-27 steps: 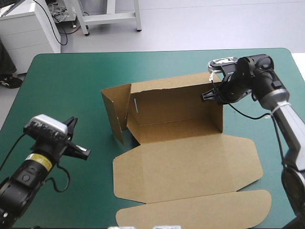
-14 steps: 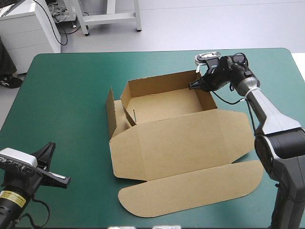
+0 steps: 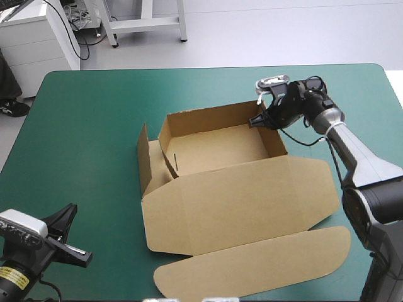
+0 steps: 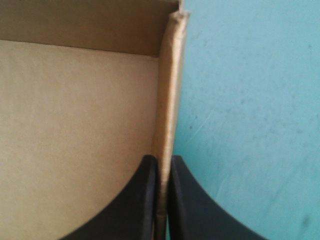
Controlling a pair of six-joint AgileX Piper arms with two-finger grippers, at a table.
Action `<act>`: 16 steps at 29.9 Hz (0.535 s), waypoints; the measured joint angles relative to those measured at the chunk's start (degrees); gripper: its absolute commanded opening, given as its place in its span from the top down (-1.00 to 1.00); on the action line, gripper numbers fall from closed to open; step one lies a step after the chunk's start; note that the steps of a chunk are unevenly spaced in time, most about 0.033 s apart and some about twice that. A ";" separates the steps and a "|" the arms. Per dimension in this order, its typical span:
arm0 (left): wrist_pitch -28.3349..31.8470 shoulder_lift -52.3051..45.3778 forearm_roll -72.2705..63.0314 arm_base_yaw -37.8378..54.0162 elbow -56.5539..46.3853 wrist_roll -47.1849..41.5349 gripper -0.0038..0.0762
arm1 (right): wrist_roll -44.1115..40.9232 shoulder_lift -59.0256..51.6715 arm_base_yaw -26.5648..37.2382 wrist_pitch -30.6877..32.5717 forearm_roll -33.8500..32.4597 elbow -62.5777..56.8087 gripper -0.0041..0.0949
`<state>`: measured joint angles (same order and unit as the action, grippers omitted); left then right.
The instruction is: Fold the box
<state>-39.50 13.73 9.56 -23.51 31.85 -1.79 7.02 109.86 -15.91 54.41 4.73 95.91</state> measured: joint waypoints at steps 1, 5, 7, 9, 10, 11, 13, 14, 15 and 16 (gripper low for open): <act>-0.59 -0.89 -0.17 0.00 -0.22 0.00 0.92 | -0.57 -0.92 -0.65 1.34 -0.48 -0.87 0.95; -1.75 -5.08 -0.39 0.00 -1.63 0.04 0.92 | -1.45 -2.65 -2.16 5.26 -1.16 -2.10 0.95; -1.79 -6.16 -0.39 0.00 -2.31 0.04 0.92 | -1.58 -2.72 -2.25 5.29 -1.40 -2.21 0.90; -2.17 -6.36 -0.39 0.00 -2.41 0.04 0.92 | -1.43 -2.72 -2.25 5.35 -1.56 -2.19 0.76; -2.17 -6.36 -0.39 0.00 -2.41 0.04 0.92 | -1.07 -2.72 -2.25 5.61 -1.61 -1.94 0.67; -2.11 -6.36 -0.35 0.00 -2.41 0.04 0.92 | -0.71 -2.72 -2.25 5.93 -1.67 -1.57 0.58; -2.11 -6.36 -0.18 0.00 -2.41 0.04 0.92 | 0.36 -2.30 -2.31 8.31 -1.95 -0.72 0.35; -2.11 -6.36 -0.14 0.00 -2.41 0.04 0.92 | 0.90 -1.86 -2.31 10.93 -2.11 -0.16 0.27; -2.11 -6.36 0.03 0.00 -2.41 0.04 0.92 | 1.38 -1.37 -2.37 12.97 -2.18 0.33 0.16; -2.11 -6.36 0.25 0.00 -2.41 0.04 0.92 | 1.75 -0.86 -2.37 14.53 -2.33 1.30 0.09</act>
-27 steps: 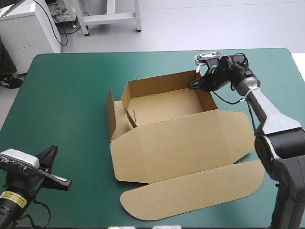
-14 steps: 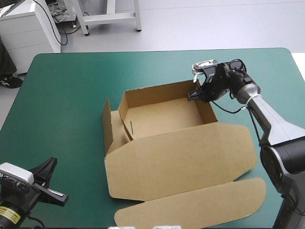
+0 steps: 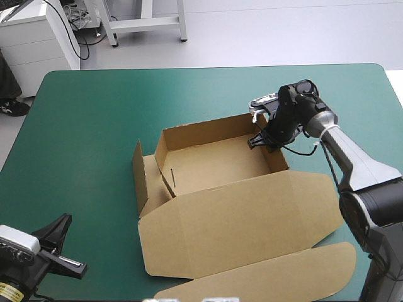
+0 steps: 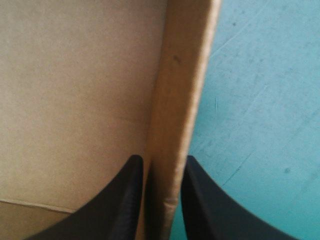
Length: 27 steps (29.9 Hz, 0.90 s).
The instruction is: Fold the box
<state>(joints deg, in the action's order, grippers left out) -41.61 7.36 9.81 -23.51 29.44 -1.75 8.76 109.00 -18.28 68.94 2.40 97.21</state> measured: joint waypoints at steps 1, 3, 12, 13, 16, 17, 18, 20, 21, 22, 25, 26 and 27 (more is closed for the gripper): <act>0.00 0.00 0.12 0.00 0.00 0.00 0.92 | 0.13 0.27 0.00 0.74 -0.12 1.26 0.04; 0.00 0.00 0.30 0.00 0.00 0.00 0.92 | -0.25 0.26 0.00 1.21 -0.27 4.37 0.02; 0.00 -0.04 0.42 0.00 0.00 0.00 0.92 | -1.35 -7.98 0.00 2.09 -0.27 10.78 0.02; 0.00 -0.04 0.42 0.00 -0.04 0.00 0.92 | -1.35 -9.52 0.00 2.23 -0.27 10.78 0.02; 0.00 -0.04 0.47 0.00 -0.04 0.00 0.92 | -1.12 -13.51 0.00 2.41 -0.27 11.05 0.02; 0.00 -0.04 0.47 0.00 -0.04 0.00 0.92 | -0.82 -14.27 0.00 2.41 -0.27 11.17 0.02; 0.00 -0.04 0.47 0.00 -0.07 0.00 0.92 | -0.35 -14.96 0.00 2.41 -0.27 11.24 0.02; 0.00 -0.04 0.47 0.00 -0.07 0.00 0.92 | 0.80 -15.53 0.00 2.41 -0.27 11.24 0.02; 0.00 -0.04 0.47 0.00 -0.07 0.00 0.92 | 1.03 -15.53 0.00 2.41 -0.27 11.24 0.02; 0.00 -0.04 0.47 0.00 -0.07 0.00 0.92 | 1.18 -15.24 0.00 2.41 -0.27 11.24 0.02; 0.00 -0.04 0.47 0.00 -0.07 0.00 0.92 | 1.44 -13.32 0.00 2.41 -0.27 11.24 0.02; -0.05 -0.04 0.47 0.00 -0.07 0.00 0.92 | 1.45 -12.54 0.00 2.41 -0.18 11.24 0.02; -0.05 -0.04 0.47 0.00 -0.07 0.00 0.92 | 1.50 -11.40 0.00 2.41 -0.04 11.24 0.02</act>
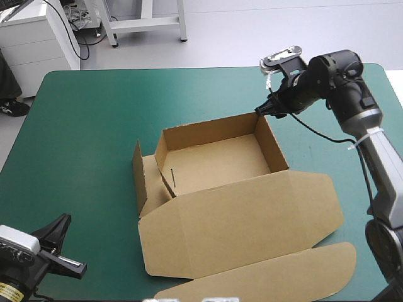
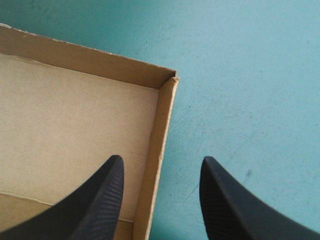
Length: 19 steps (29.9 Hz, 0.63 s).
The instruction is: Fold the box
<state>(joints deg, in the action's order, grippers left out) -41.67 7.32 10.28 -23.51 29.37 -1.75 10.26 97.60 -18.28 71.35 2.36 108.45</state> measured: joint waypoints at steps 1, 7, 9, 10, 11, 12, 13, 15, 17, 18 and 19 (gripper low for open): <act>0.00 0.00 0.00 0.00 0.00 0.00 0.92 | 0.00 1.30 0.00 0.00 0.29 0.00 0.02; 0.00 0.00 0.00 0.00 0.00 0.00 0.92 | -0.11 9.88 0.00 -0.05 1.10 0.00 0.02; 0.00 0.00 0.00 0.00 0.00 0.00 0.92 | -0.24 12.35 0.00 -0.10 1.22 0.00 0.02; 0.00 0.00 0.00 0.00 0.00 0.00 0.92 | -0.29 13.65 0.00 -0.16 1.22 0.00 0.02; 0.00 0.00 0.00 0.00 0.00 0.00 0.92 | -0.31 14.87 0.00 -0.16 1.22 0.00 0.02; 0.00 0.00 0.00 0.00 0.00 0.00 0.92 | -0.36 16.03 0.00 -0.22 1.22 0.00 0.02; 0.00 0.00 0.00 0.00 0.00 0.00 0.92 | -0.53 17.09 0.00 -0.34 1.28 0.00 0.02; 0.00 0.00 0.00 0.00 0.00 0.00 0.92 | -1.08 18.74 0.00 -0.37 1.28 0.00 0.02; 0.00 0.00 0.00 0.00 0.00 0.00 0.92 | -2.11 20.09 0.00 -0.43 1.28 0.00 0.04; 0.00 0.00 0.00 0.00 0.00 0.00 0.92 | -2.61 20.50 0.00 -0.43 1.28 0.00 0.08; 0.00 0.00 0.00 0.00 0.00 0.00 0.92 | -2.90 20.87 0.00 -0.51 1.28 0.00 0.15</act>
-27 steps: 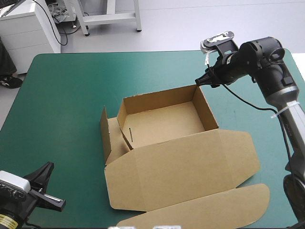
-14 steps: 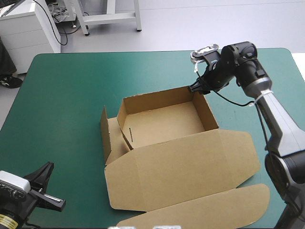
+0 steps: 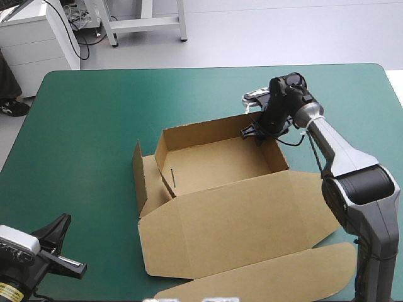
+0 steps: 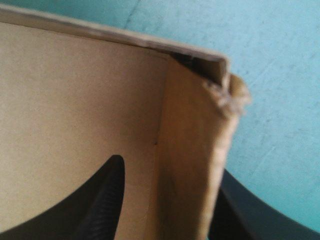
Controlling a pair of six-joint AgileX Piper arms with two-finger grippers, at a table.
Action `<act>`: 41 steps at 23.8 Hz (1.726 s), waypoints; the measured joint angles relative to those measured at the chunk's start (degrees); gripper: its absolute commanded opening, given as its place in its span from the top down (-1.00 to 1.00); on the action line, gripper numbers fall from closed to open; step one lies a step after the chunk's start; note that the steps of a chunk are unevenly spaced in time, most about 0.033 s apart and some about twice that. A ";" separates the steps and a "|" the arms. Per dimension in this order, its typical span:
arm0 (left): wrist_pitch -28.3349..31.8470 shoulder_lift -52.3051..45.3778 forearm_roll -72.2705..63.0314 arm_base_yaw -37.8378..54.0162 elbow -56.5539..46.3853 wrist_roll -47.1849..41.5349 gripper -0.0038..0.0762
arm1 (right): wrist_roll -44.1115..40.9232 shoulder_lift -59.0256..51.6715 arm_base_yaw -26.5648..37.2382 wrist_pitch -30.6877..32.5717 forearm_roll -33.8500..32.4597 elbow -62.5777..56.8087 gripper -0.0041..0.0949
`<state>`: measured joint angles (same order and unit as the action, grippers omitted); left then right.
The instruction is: Fold the box
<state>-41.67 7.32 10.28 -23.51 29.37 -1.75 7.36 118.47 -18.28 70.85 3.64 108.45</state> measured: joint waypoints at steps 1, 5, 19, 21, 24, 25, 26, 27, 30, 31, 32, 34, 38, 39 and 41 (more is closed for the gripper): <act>0.00 0.00 0.00 0.00 0.00 0.00 0.92 | -0.18 0.15 0.00 -0.06 0.00 0.00 0.21; 0.00 0.00 0.00 0.00 0.00 0.00 0.92 | -0.58 0.20 0.00 -0.06 -1.14 0.00 0.71; -0.71 0.00 -0.05 0.00 0.00 0.00 0.89 | -2.71 -9.35 -0.04 -0.27 -6.24 -0.06 0.96; -1.19 0.00 -0.05 0.00 0.00 0.00 0.69 | -2.76 -14.73 -0.04 0.09 -7.66 -0.06 0.96; -2.06 0.00 -0.69 0.00 0.00 0.00 -0.04 | -2.87 -22.54 -0.04 0.50 -9.51 -0.06 0.96; -3.01 0.00 -1.22 0.00 0.00 0.00 -0.23 | -2.87 -24.93 -0.04 0.54 -10.41 -0.06 0.96; -3.82 0.00 -1.49 0.00 0.00 0.00 -0.39 | -2.94 -26.56 -0.04 0.54 -11.06 -0.06 0.96; -4.49 0.00 -1.62 0.00 0.00 0.00 -0.44 | -3.01 -28.57 -0.04 0.54 -11.67 -0.06 0.96; -4.69 0.00 -1.72 0.00 0.00 0.00 -0.41 | -3.47 -32.62 -0.04 0.54 -12.12 -0.06 0.96; -4.69 0.00 -2.43 0.00 0.00 -0.20 -0.41 | -3.60 -33.54 -0.04 0.54 -12.14 -0.06 0.96; -4.89 0.00 -3.55 0.00 0.00 -0.63 -0.41 | -3.74 -33.98 -0.04 0.54 -12.18 -0.06 0.96; -5.02 0.00 -5.55 0.00 0.00 -0.84 -0.41 | -3.88 -34.31 -0.04 0.56 -12.18 -0.06 0.96; -2.80 0.00 -6.31 0.00 -0.07 -0.06 -0.32 | -3.88 -34.31 -0.04 0.56 -12.14 -0.06 0.96; -1.64 0.33 -6.31 0.00 -0.07 0.00 -0.29 | -3.88 -34.31 -0.04 0.56 -12.13 -0.06 0.96; 0.03 2.09 -6.31 0.00 0.36 0.00 -0.26 | -3.88 -34.31 -0.04 0.56 -12.08 -0.06 0.96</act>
<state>-41.63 9.41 3.97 -23.51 29.73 -1.75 3.48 84.17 -18.32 71.40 -8.44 108.39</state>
